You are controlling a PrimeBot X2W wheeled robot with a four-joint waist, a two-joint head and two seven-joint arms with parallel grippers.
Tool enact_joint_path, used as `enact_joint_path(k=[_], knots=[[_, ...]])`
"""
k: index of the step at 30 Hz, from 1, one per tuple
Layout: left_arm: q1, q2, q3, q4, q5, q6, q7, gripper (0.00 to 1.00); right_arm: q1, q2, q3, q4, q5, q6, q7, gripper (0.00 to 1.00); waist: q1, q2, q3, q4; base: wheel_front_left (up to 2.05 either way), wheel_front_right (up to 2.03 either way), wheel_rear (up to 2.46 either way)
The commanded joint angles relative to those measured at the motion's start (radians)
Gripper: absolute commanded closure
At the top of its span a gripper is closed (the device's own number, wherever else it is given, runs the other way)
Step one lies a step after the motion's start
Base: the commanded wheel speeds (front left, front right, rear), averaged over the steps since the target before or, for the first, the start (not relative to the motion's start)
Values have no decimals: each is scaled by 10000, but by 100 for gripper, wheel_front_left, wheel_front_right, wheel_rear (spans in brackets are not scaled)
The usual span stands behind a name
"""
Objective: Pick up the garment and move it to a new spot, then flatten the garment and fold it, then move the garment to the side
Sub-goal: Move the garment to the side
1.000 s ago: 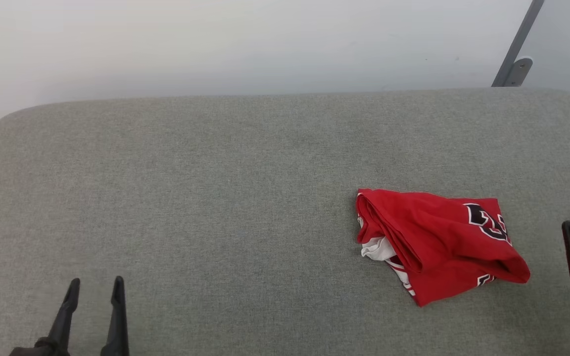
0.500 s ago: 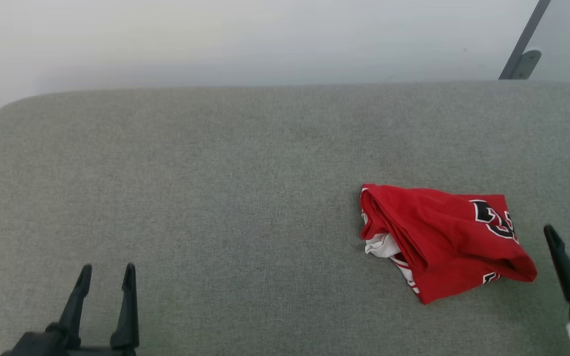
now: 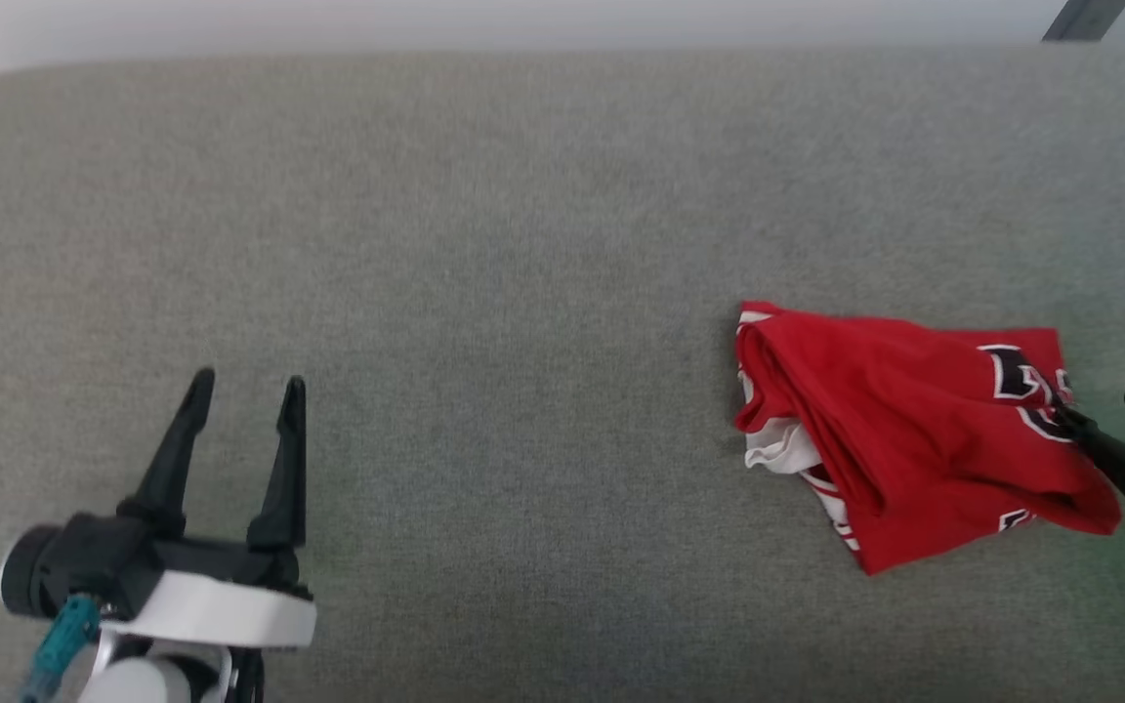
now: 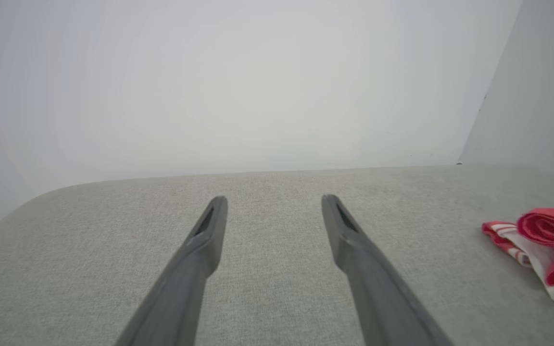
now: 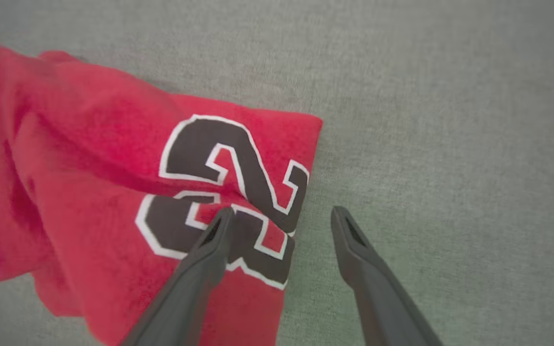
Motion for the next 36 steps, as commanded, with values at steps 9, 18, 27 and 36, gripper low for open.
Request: enact_joint_path(k=[9,18,27,36], knots=[[-1238,172,-358,192,36,-14,-52,0,-664,-253,679,143,902,-2,2520,0,0,0,1478,304,0,0,0],[-1741,274,-507,235,216,-14,-52,0,-724,174,1113,78,909,-2,2827,61,0,0,1936,360,0,0,0],[-1915,378,-460,365,273,-14,-52,0,-1021,282,758,247,981,-31,2109,100,0,0,2086,7,0,0,0],[-2382,779,-884,362,396,-14,-52,0,-1016,0,-758,482,1159,-27,802,100,0,0,2309,-975,0,0,0]])
